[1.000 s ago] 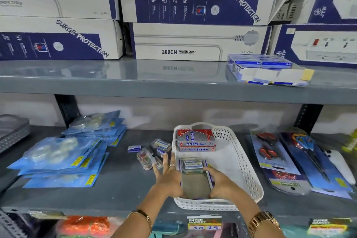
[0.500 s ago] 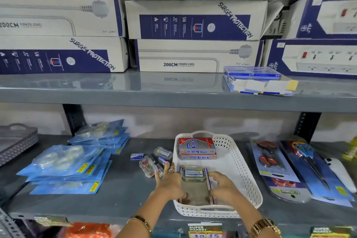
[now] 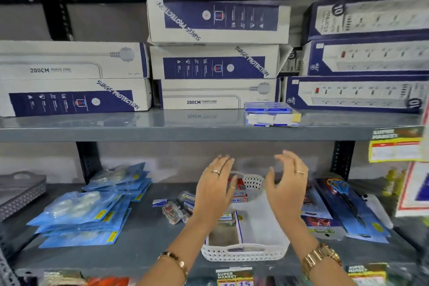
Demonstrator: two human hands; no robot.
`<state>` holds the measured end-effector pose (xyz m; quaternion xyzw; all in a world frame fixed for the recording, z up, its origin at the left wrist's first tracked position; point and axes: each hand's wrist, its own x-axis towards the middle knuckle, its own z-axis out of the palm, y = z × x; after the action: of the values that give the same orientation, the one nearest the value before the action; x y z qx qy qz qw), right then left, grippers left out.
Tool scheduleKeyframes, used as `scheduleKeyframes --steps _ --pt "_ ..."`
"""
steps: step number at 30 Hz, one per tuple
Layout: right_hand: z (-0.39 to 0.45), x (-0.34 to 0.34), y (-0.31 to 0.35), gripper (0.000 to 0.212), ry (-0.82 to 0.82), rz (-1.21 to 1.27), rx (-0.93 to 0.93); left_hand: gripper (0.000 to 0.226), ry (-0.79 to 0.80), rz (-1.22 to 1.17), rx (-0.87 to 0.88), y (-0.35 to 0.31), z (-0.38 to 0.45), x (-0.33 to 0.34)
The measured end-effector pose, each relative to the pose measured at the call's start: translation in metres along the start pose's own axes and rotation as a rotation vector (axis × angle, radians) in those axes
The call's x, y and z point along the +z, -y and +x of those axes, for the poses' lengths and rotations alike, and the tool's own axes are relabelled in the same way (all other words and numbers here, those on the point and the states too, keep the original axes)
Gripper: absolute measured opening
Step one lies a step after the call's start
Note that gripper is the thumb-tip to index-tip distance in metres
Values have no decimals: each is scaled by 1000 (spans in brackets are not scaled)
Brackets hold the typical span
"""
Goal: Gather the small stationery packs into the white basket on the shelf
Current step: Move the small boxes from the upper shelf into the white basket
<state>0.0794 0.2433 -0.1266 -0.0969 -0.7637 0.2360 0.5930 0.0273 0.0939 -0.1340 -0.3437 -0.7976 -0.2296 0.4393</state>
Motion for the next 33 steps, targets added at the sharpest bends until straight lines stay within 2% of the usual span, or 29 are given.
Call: scheduleKeyframes --steps 3,8,12,18,21,27,31,33 --pt "17 -18 10 29 -56 -14 -64 38 -95 20 61 -17 13 -13" --pt "45 -43 21 36 -57 -17 -126 42 -112 77 56 -40 36 -35" --pt "69 -53 25 49 98 79 -48 58 -63 65 -23 -50 62 -46" --pt "99 -51 27 67 278 78 -13 77 111 50 -113 -47 98 -46" --pt "109 -47 25 83 353 99 74 84 198 79 -119 -43 112 -44" --pt "141 -40 17 107 604 -92 210 97 302 4 -151 -28 140 -41" --pt "159 -40 16 106 768 -21 306 101 499 -122 -309 -19 155 -40" --pt "165 -41 15 69 815 84 314 95 603 -247 -345 -15 163 -42"
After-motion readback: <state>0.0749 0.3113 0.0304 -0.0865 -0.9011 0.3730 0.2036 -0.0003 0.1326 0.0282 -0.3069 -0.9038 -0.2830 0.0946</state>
